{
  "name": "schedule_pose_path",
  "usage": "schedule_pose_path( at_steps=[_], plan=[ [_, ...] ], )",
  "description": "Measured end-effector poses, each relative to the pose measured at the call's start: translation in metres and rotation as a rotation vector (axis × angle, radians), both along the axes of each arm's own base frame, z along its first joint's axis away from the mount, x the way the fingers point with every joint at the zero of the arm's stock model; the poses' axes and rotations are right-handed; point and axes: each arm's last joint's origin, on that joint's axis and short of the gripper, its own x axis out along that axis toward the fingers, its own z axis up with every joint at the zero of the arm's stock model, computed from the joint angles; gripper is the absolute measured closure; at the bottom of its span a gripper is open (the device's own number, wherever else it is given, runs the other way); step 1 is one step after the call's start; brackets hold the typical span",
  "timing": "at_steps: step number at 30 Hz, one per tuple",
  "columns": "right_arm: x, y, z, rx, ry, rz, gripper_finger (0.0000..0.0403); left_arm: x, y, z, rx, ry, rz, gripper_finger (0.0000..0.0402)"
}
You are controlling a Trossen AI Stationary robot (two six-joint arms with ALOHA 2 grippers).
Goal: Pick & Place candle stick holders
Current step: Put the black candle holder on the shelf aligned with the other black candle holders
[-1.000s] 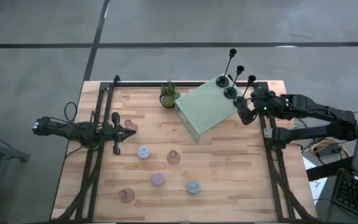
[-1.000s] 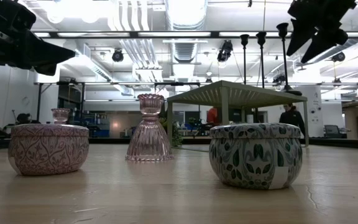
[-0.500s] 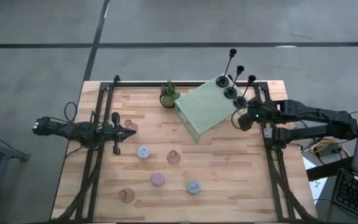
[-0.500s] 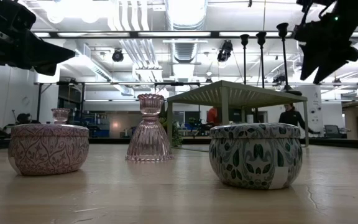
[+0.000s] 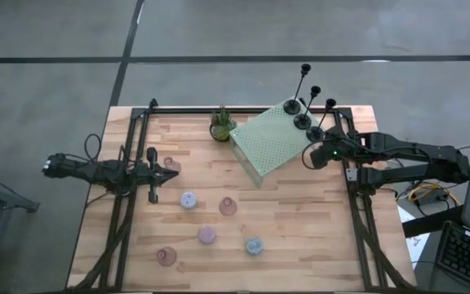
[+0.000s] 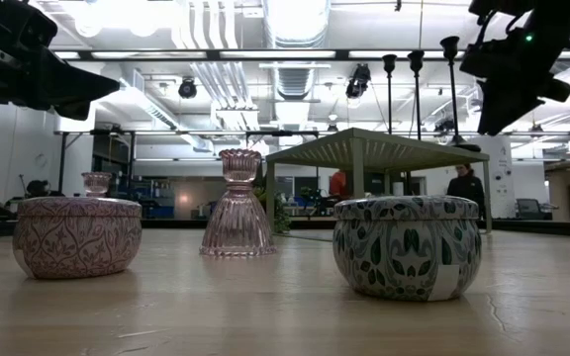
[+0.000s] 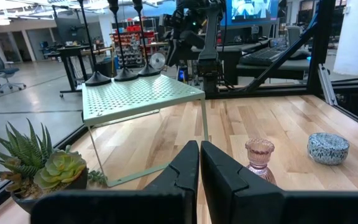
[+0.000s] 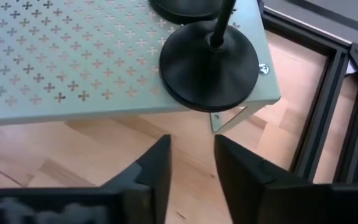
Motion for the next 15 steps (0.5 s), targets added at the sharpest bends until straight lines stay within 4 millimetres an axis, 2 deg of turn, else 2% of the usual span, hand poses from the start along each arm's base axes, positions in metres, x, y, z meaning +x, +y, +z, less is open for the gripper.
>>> schedule_pose_path(
  at_steps=[7, 15],
  plan=[
    [0.0, -0.001, -0.006, -0.023, 0.013, -0.045, 0.0384, 0.0, 0.0, 0.0, 0.0, 0.0, 0.0, 0.0381],
    [0.005, -0.005, -0.017, -0.043, 0.047, -0.07, 0.0394, 0.0, 0.0, 0.0, 0.0, 0.0, 0.0, 0.0381]
  ],
)
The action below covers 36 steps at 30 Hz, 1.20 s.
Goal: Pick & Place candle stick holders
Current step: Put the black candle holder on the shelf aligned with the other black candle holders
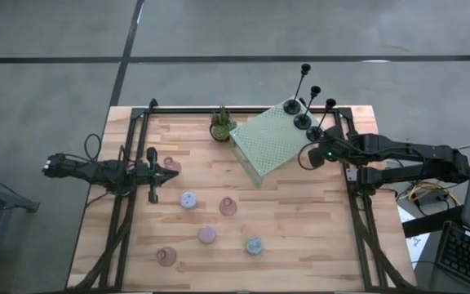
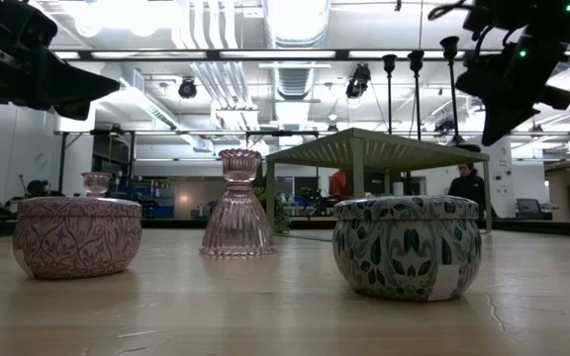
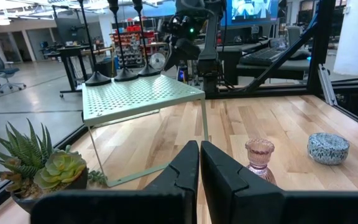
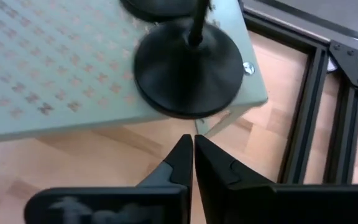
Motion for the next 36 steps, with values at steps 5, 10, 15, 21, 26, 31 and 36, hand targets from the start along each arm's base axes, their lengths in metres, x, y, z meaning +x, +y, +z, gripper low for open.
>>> schedule_pose_path(
  at_steps=[5, 10, 15, 21, 26, 31, 36],
  plan=[
    [0.0008, -0.0021, -0.0047, -0.021, 0.031, 0.001, 0.0394, 0.0, 0.0, 0.0, 0.0, 0.0, 0.0, 0.0381],
    [0.0019, -0.0028, -0.004, -0.044, 0.028, 0.0, 0.0394, 0.0, 0.0, 0.0, 0.0, 0.0, -0.001, 0.0381],
    [0.0037, -0.0035, -0.0032, -0.061, 0.015, 0.004, 0.0394, 0.0, 0.0, -0.0001, 0.0, 0.0, 0.0, 0.0381],
    [0.0074, -0.0048, -0.0016, -0.078, -0.009, 0.022, 0.0394, 0.0, 0.0, -0.0001, 0.0, 0.0, 0.0, 0.0381],
    [0.008, -0.005, -0.0015, -0.08, -0.011, 0.024, 0.0394, 0.0, 0.0, 0.0, 0.0, 0.0, -0.001, 0.0381],
    [0.0083, -0.0056, -0.0018, -0.099, -0.001, 0.016, 0.0394, 0.0, 0.0, 0.0, 0.0, 0.0, 0.0, 0.0381],
    [0.0079, -0.0056, -0.0031, -0.101, 0.008, 0.018, 0.0394, 0.0, 0.0, -0.0001, 0.0, 0.0, -0.001, 0.0381]
  ],
)
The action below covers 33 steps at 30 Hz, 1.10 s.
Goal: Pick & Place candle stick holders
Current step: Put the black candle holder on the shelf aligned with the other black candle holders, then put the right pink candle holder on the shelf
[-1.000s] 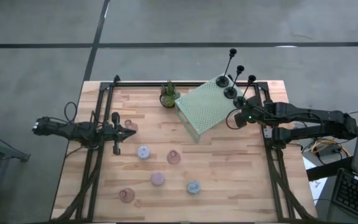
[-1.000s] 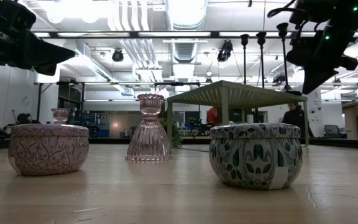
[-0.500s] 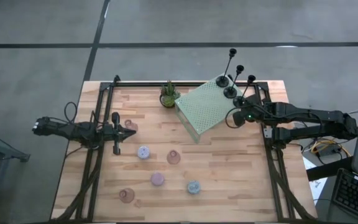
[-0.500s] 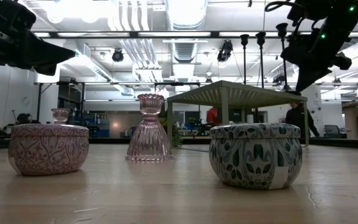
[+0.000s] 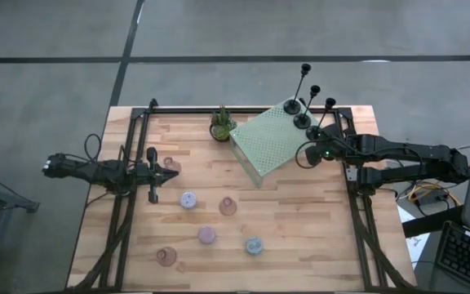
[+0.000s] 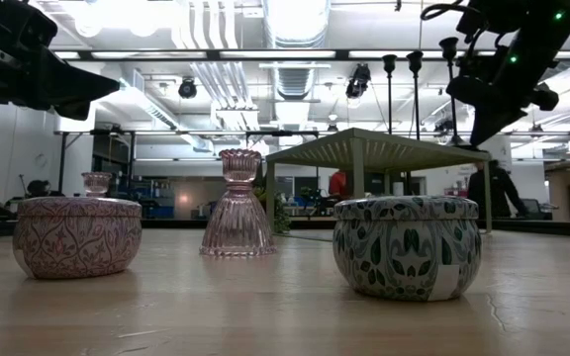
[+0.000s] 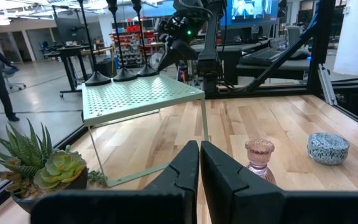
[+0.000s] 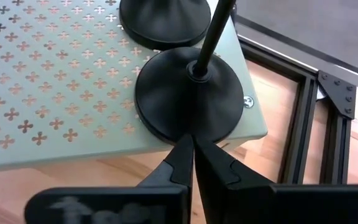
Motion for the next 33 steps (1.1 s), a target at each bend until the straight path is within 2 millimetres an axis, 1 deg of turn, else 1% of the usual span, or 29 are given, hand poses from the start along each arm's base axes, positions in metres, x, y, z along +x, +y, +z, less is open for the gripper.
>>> schedule_pose_path(
  at_steps=[7, 12, 22, 28, 33],
  plan=[
    [0.0, 0.003, 0.0, 0.065, -0.018, 0.041, 0.0394, 0.0, 0.0, 0.0, 0.0, -0.001, 0.0, 0.0381],
    [0.0, 0.007, 0.002, 0.072, -0.03, 0.077, 0.0394, 0.0, 0.0, 0.0, 0.0, 0.0, 0.0, 0.0381],
    [0.002, 0.025, 0.021, 0.071, -0.163, 0.204, 0.0394, 0.0, 0.0, 0.0, 0.0, 0.0, 0.001, 0.0381],
    [0.014, 0.043, 0.03, 0.06, -0.304, 0.353, 0.0394, 0.0, 0.0, 0.0, 0.0, 0.0, 0.0, 0.0381],
    [0.03, 0.06, 0.032, -0.01, -0.412, 0.523, 0.0394, 0.0, 0.0, 0.0, 0.0, 0.0, 0.0, 0.0381]
  ],
)
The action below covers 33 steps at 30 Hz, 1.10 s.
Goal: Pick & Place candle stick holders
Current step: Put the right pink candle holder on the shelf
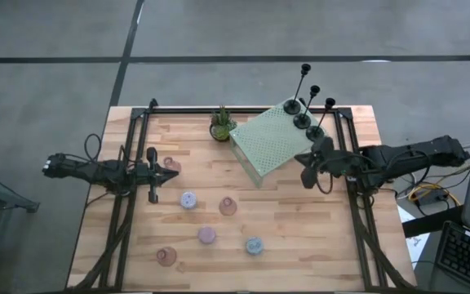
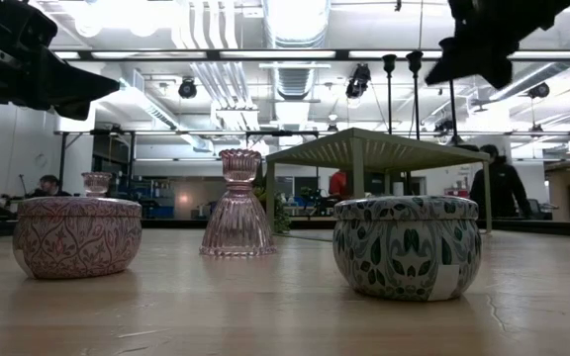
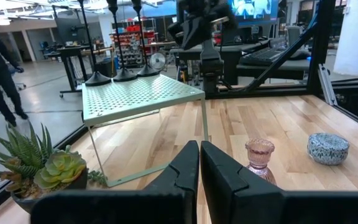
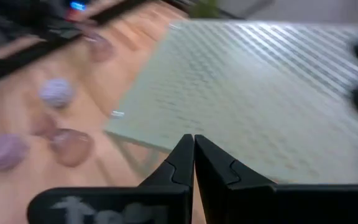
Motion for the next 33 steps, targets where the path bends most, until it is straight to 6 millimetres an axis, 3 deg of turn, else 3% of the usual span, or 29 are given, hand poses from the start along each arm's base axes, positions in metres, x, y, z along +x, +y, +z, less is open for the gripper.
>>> schedule_pose_path(
  at_steps=[10, 19, 24, 33],
  plan=[
    [0.008, 0.031, -0.02, -0.095, -0.059, 0.244, 0.0394, 0.0, 0.0, 0.0, 0.0, 0.0, 0.0, 0.0381],
    [0.012, 0.042, -0.046, 0.096, -0.219, 0.206, 0.0394, 0.0, 0.0, 0.0, 0.0, 0.0, 0.0, 0.0381],
    [0.012, 0.051, -0.047, 0.017, -0.257, 0.462, 0.0394, 0.0, 0.0, 0.0, 0.0, 0.0, 0.0, 0.0381],
    [0.001, 0.068, -0.048, -0.06, -0.3, 0.615, 0.0394, 0.0, 0.0, 0.0, 0.0, 0.0, 0.0, 0.0381]
  ],
)
